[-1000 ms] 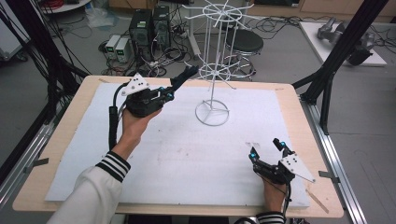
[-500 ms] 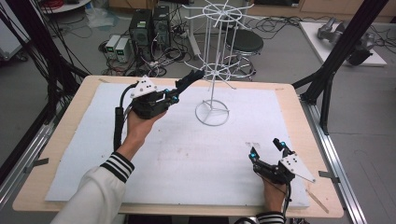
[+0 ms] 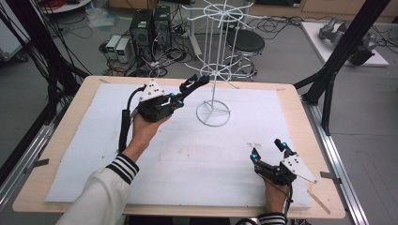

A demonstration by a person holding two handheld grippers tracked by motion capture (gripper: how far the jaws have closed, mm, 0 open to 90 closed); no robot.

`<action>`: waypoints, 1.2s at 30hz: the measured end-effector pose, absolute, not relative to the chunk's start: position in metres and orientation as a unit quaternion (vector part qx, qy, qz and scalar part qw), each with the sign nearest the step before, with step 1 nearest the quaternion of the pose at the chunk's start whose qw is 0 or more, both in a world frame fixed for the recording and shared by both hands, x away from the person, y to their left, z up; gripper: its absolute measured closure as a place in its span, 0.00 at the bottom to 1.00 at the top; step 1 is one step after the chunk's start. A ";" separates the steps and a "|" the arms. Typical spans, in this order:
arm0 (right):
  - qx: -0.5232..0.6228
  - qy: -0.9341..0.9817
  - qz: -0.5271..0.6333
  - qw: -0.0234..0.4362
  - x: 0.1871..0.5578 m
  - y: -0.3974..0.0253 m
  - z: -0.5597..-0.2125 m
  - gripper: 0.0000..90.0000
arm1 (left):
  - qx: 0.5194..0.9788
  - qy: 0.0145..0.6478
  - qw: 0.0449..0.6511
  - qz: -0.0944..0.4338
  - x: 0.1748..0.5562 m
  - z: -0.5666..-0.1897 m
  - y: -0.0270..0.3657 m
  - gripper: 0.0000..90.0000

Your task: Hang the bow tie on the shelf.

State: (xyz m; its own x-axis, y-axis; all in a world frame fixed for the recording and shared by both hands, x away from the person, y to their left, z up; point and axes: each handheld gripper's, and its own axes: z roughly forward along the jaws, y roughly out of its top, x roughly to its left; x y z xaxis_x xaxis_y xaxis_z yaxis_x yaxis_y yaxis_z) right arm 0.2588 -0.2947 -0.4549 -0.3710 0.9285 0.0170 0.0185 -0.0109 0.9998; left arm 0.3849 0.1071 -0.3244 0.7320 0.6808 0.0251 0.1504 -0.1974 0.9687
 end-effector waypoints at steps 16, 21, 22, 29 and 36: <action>0.402 0.585 0.587 0.390 0.258 -0.295 -0.455 0.10 | 0.739 0.289 0.569 0.217 0.394 -0.341 0.101 0.89; 0.404 0.583 0.588 0.389 0.258 -0.295 -0.455 0.10 | 0.742 0.291 0.565 0.213 0.397 -0.344 0.100 0.88; 0.404 0.583 0.588 0.389 0.258 -0.295 -0.455 0.10 | 0.742 0.291 0.567 0.210 0.397 -0.345 0.101 0.88; 0.404 0.583 0.588 0.389 0.258 -0.296 -0.455 0.10 | 0.742 0.306 0.557 0.211 0.395 -0.350 0.103 0.56; 0.401 0.585 0.586 0.391 0.258 -0.295 -0.455 0.10 | 0.735 0.294 0.573 0.212 0.386 -0.365 0.118 0.23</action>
State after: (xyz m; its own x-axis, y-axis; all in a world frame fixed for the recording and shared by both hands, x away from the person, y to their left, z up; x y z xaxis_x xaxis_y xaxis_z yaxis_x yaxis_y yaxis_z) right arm 0.2584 -0.2950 -0.4551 -0.3718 0.9282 0.0129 0.0106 -0.0096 0.9999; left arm 0.3859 0.1183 -0.3648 0.7368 0.6756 -0.0252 0.1900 -0.1711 0.9667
